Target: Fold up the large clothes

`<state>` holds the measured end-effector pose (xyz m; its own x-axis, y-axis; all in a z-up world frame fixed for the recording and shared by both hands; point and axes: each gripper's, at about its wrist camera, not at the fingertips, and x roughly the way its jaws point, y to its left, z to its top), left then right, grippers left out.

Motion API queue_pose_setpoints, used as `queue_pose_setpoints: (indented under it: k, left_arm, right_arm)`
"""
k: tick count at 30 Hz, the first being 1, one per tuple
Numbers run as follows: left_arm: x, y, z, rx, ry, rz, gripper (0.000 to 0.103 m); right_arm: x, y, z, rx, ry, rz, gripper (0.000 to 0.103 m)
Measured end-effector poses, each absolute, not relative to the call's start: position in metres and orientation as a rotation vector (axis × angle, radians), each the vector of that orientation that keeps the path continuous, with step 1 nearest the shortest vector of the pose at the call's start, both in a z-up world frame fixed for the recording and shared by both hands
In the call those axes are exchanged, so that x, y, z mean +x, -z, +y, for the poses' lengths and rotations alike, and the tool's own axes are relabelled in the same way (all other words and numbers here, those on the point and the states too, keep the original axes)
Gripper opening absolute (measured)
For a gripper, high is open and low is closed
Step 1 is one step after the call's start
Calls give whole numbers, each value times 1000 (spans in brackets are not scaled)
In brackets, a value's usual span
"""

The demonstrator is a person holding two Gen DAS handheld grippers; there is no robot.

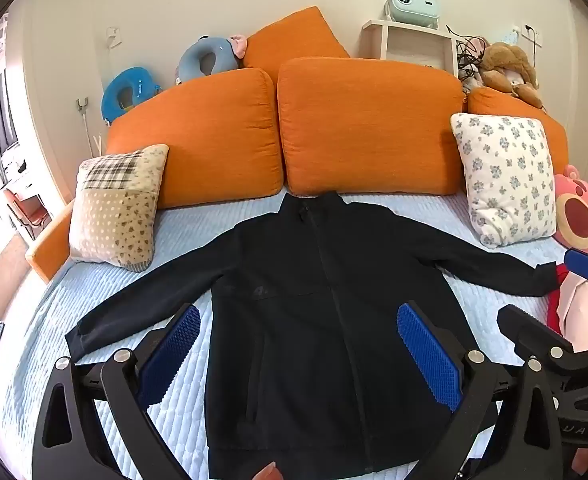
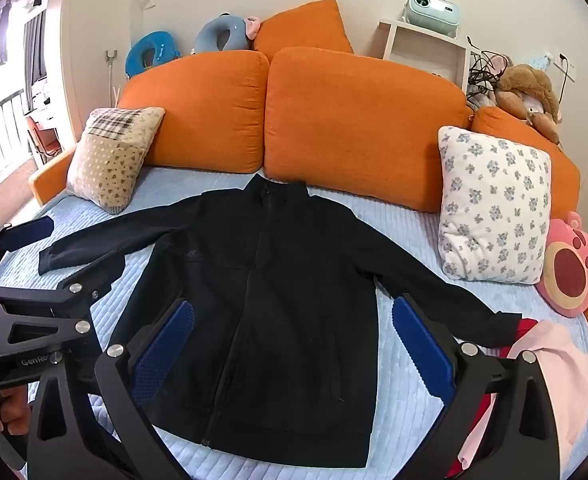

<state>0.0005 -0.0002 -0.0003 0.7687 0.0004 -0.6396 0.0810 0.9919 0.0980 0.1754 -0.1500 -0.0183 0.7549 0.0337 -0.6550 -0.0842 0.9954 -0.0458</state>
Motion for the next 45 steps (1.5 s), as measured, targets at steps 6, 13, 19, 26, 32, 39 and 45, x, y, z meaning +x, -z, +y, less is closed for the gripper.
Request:
queue_pose_setpoints:
  k: [6, 13, 19, 26, 32, 39, 45]
  left_arm:
    - [2, 1, 1, 110, 50, 706, 100]
    - [2, -3, 6, 103, 53, 712, 100]
    - [0, -2, 5, 114, 41, 703, 100]
    - [-1, 0, 2, 117, 42, 704, 100]
    - [0, 1, 3, 115, 43, 709, 100]
    - [0, 1, 2, 116, 43, 709, 100]
    - [0, 1, 2, 109, 45, 708, 100]
  right_arm:
    - [172, 21, -150, -77, -57, 725, 98]
    - [179, 20, -148, -81, -67, 733, 98]
    - [179, 20, -148, -82, -64, 736, 98]
    - [177, 18, -148, -83, -59, 738, 98]
    - [178, 13, -149, -88, -58, 738, 98]
    - [181, 16, -144, -95, -60, 749, 98]
    - [181, 15, -145, -94, -60, 746, 98]
